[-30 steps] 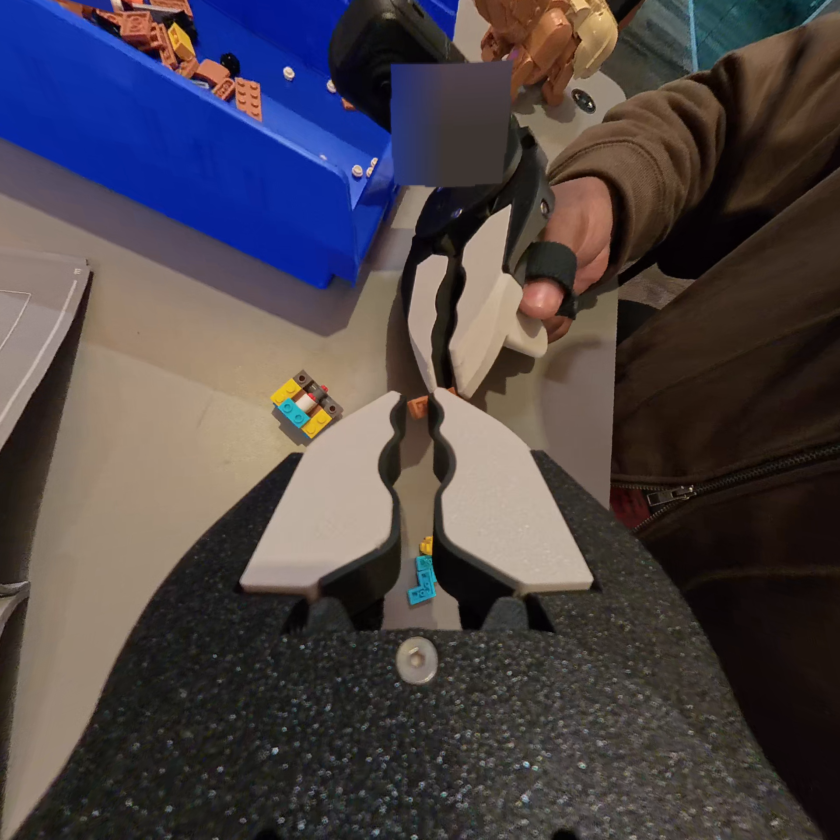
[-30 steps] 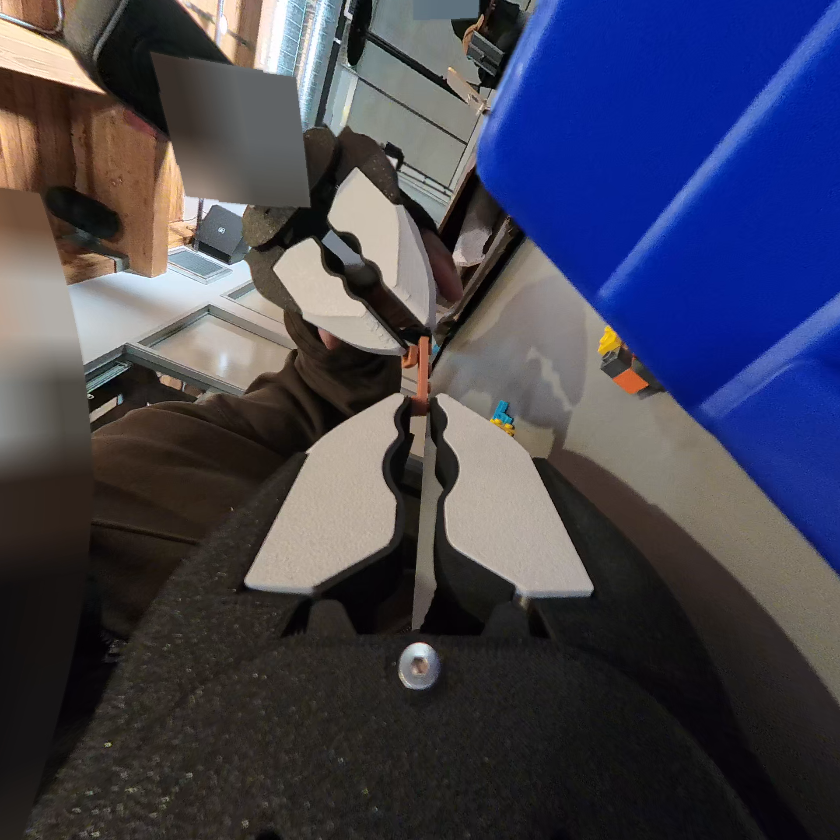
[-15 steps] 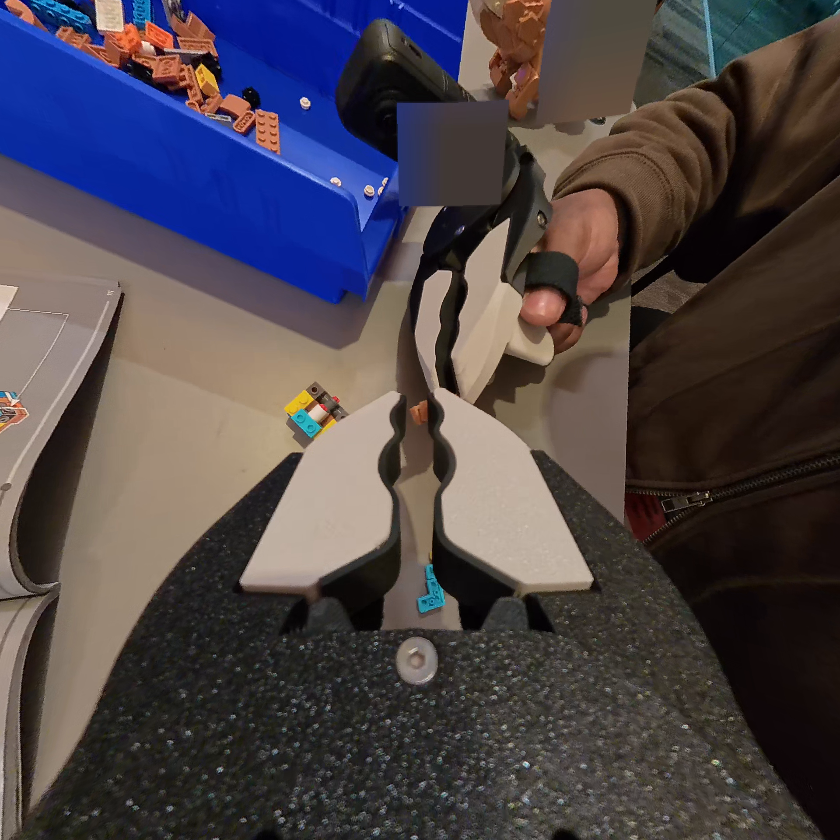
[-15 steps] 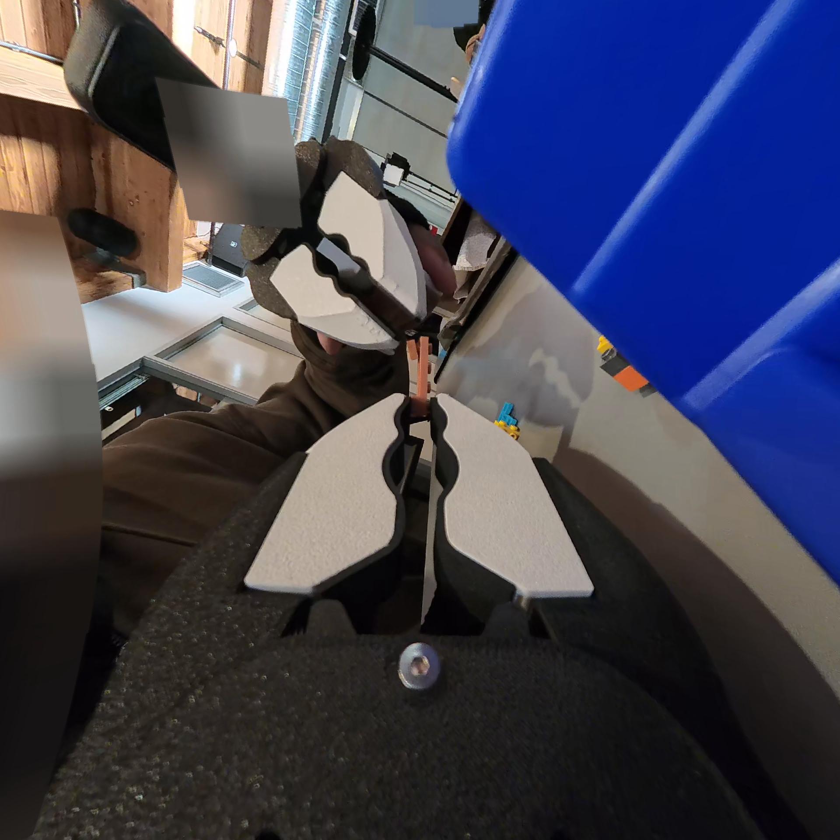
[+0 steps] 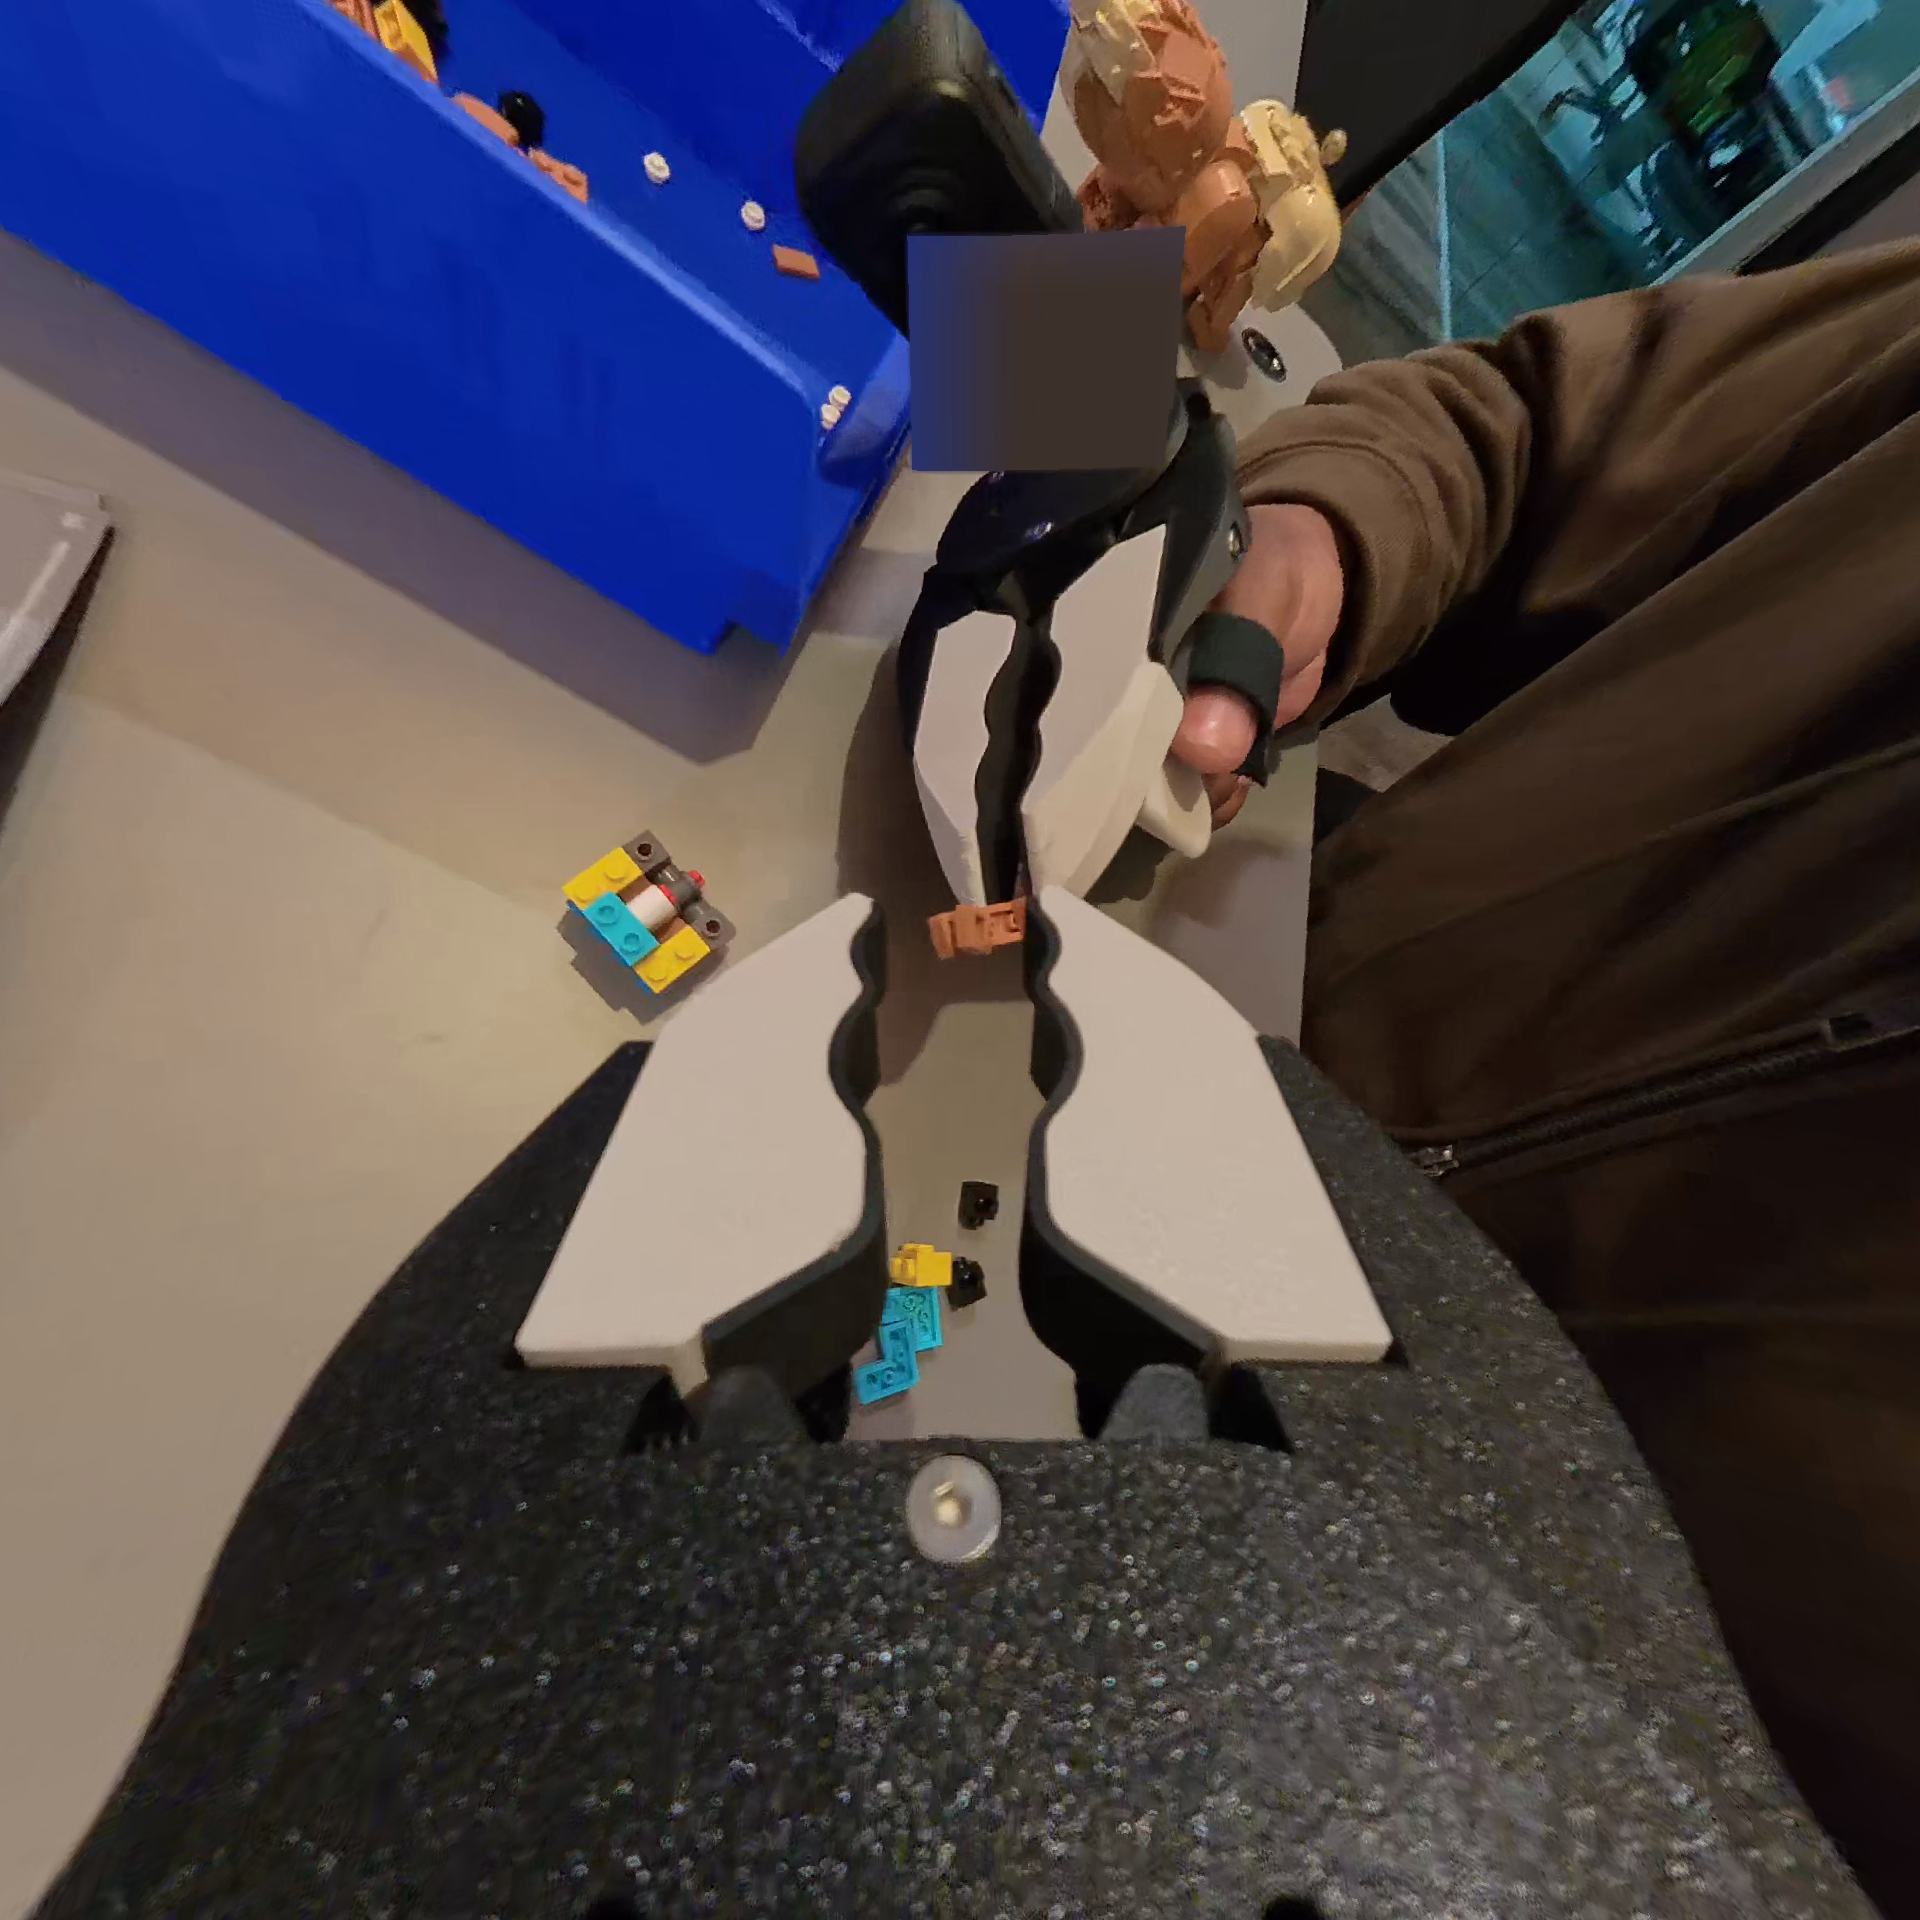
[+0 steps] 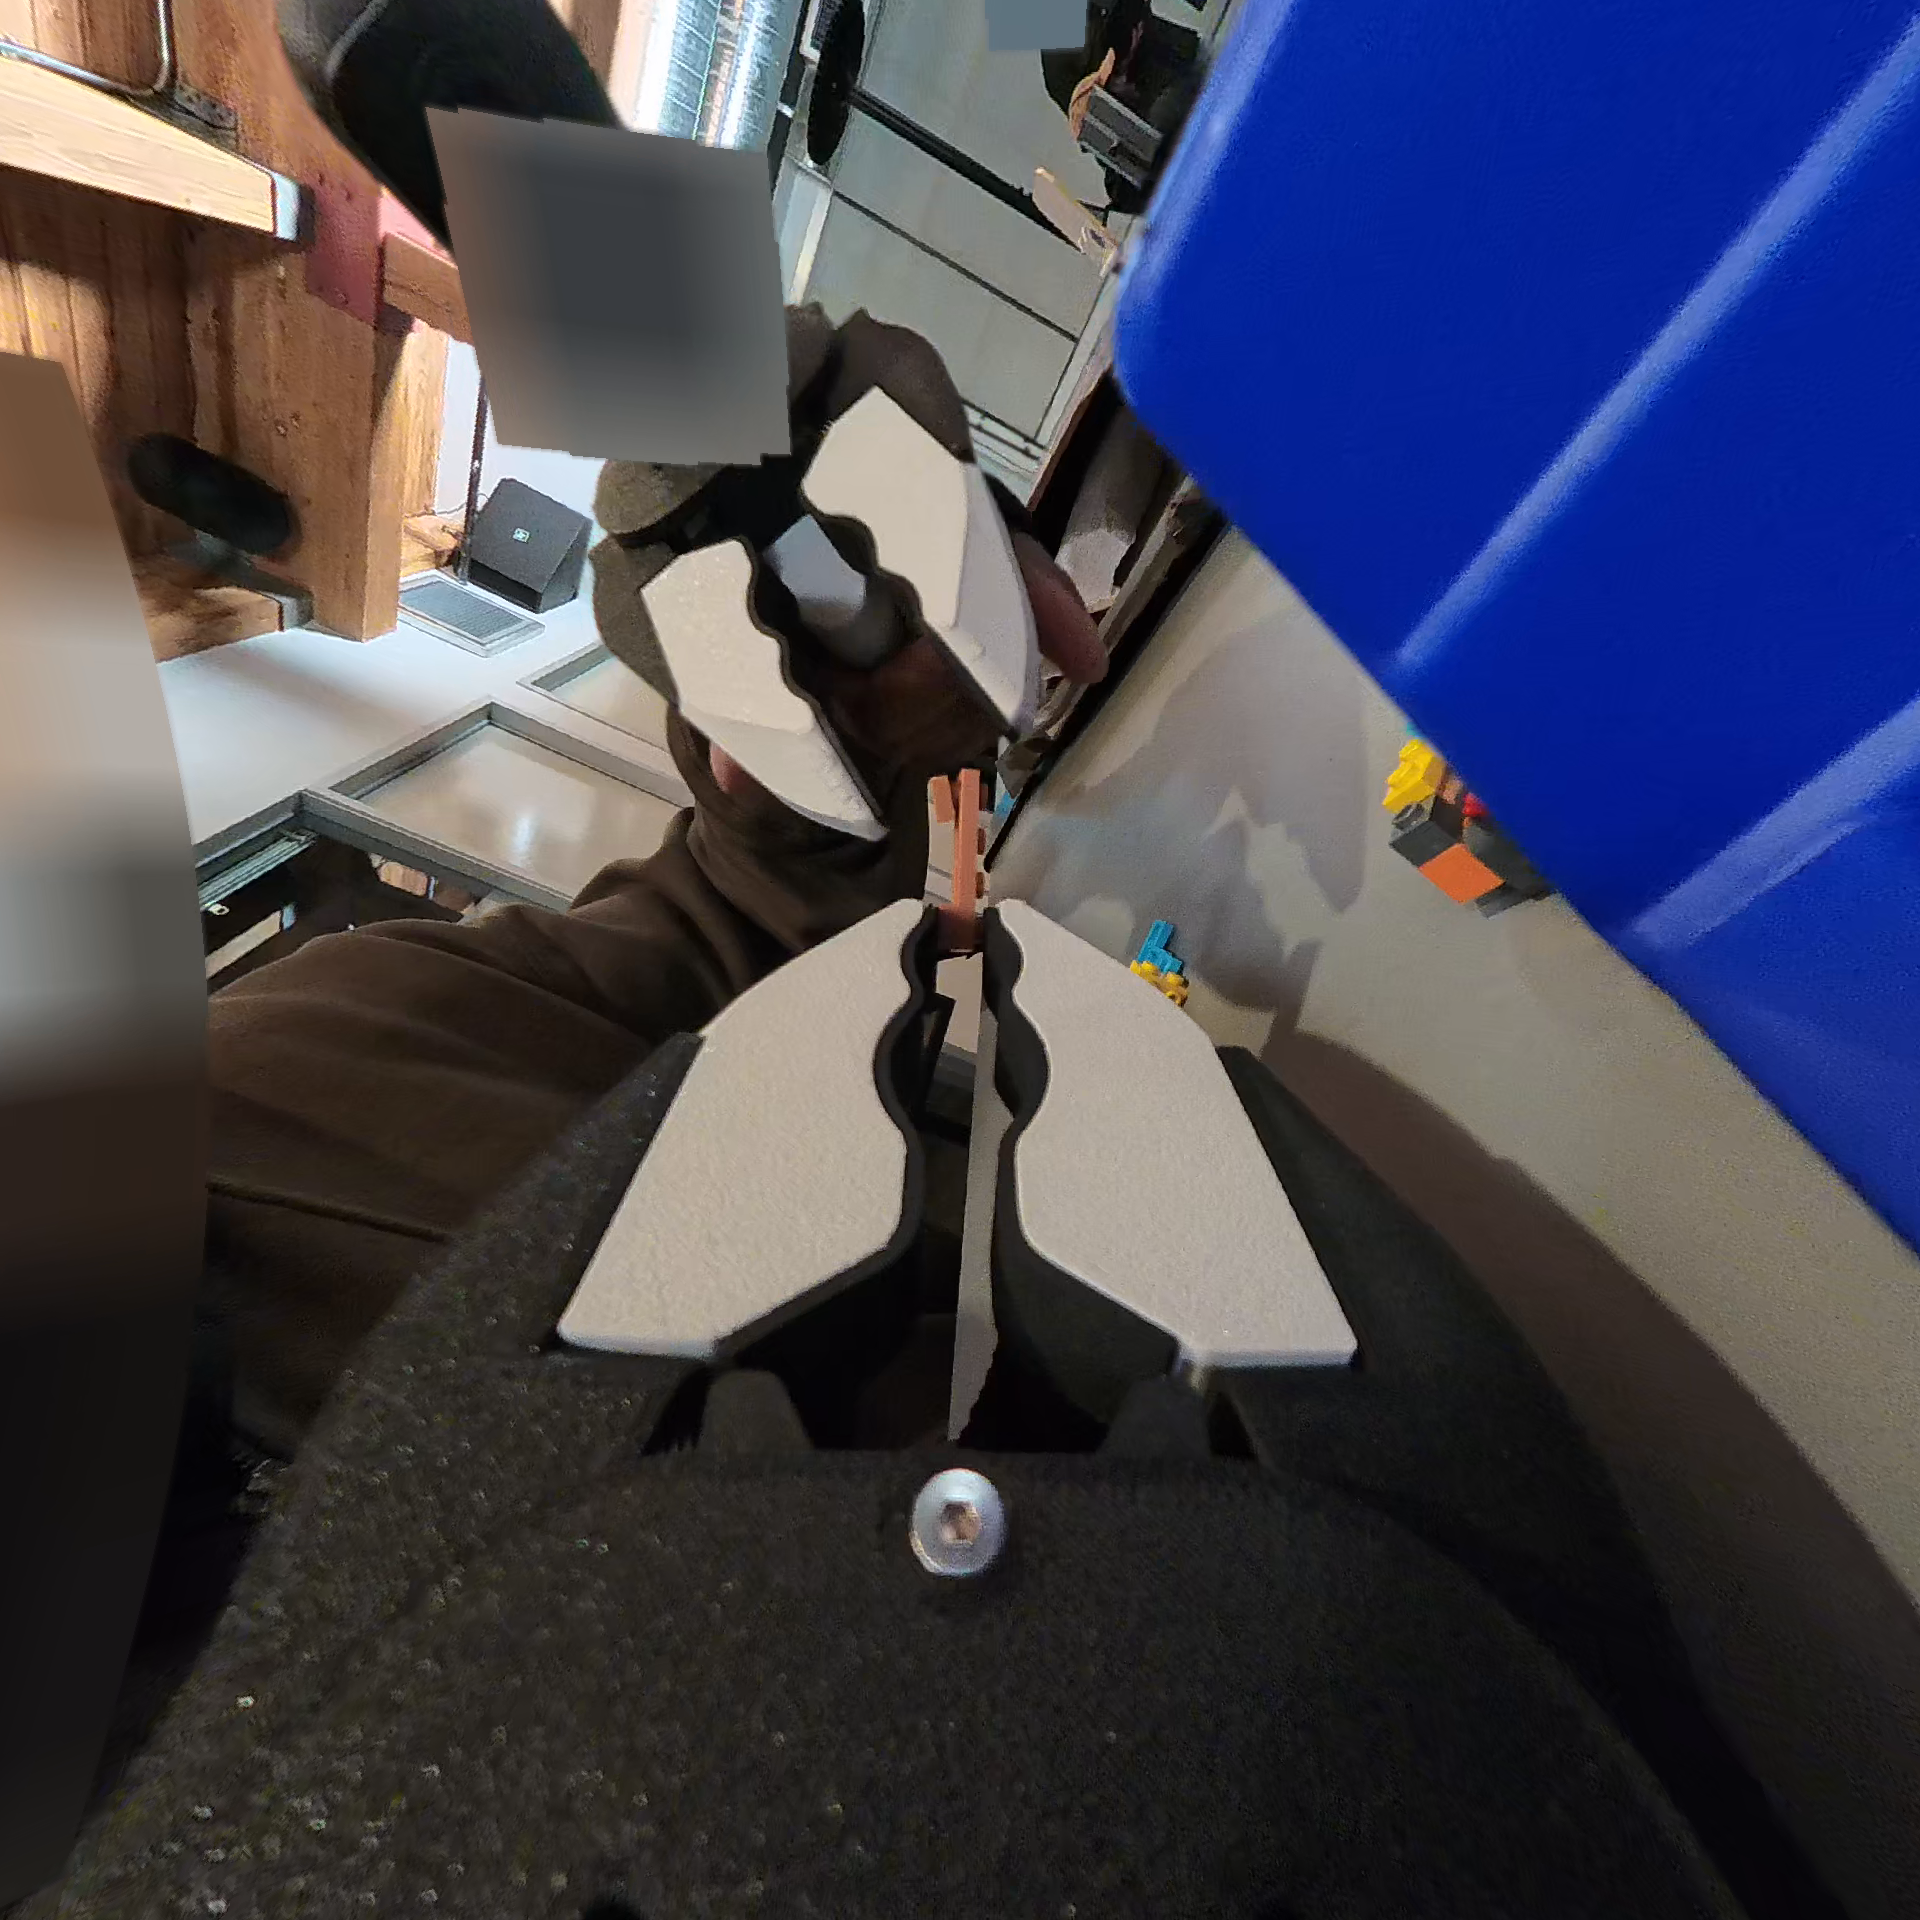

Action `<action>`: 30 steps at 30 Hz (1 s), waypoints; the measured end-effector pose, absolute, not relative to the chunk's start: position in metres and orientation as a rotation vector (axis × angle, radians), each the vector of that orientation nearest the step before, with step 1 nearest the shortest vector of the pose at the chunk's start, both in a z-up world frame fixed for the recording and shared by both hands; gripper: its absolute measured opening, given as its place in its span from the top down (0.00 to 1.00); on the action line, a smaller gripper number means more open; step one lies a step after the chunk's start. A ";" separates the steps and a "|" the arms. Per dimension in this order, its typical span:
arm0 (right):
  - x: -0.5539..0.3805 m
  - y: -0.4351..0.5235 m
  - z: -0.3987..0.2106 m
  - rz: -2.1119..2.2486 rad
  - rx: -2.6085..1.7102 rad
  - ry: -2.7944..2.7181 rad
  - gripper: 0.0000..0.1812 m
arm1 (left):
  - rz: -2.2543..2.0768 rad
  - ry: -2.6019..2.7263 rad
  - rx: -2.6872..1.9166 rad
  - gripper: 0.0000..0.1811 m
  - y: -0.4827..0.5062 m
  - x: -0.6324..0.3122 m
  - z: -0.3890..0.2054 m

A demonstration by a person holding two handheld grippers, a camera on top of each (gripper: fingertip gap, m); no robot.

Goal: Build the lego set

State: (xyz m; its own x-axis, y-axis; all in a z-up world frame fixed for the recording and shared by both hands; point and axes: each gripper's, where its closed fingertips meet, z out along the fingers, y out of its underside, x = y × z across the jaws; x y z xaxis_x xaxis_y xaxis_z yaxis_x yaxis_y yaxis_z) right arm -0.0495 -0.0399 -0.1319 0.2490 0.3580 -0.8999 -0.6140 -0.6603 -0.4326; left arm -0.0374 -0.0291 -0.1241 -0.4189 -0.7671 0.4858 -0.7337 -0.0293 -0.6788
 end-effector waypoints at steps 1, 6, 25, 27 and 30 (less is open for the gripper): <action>-0.050 -0.040 -0.131 1.526 -1.721 0.233 0.96 | -1.491 2.153 -1.694 0.86 -0.029 -0.037 -0.125; -0.049 -0.040 -0.130 1.496 -1.714 0.212 0.95 | -1.593 2.119 -1.745 0.87 -0.032 -0.037 -0.124; -0.051 -0.043 -0.107 1.288 -1.630 0.037 0.96 | -2.022 1.875 -1.606 0.94 -0.040 -0.037 -0.096; -0.052 -0.043 -0.108 1.266 -1.637 0.021 0.96 | -2.023 1.882 -1.594 0.94 -0.040 -0.039 -0.096; -0.053 -0.044 -0.106 1.230 -1.641 -0.010 0.96 | -2.045 1.883 -1.584 0.94 -0.041 -0.040 -0.095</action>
State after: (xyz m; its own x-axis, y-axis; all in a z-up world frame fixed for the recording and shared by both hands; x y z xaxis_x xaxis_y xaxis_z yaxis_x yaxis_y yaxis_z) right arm -0.0526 -0.0441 -0.1063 0.4742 0.5380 -0.6969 -0.5262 -0.4614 -0.7143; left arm -0.0401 -0.0411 -0.0946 -0.5085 -0.5452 0.6665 -0.6193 -0.3062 -0.7230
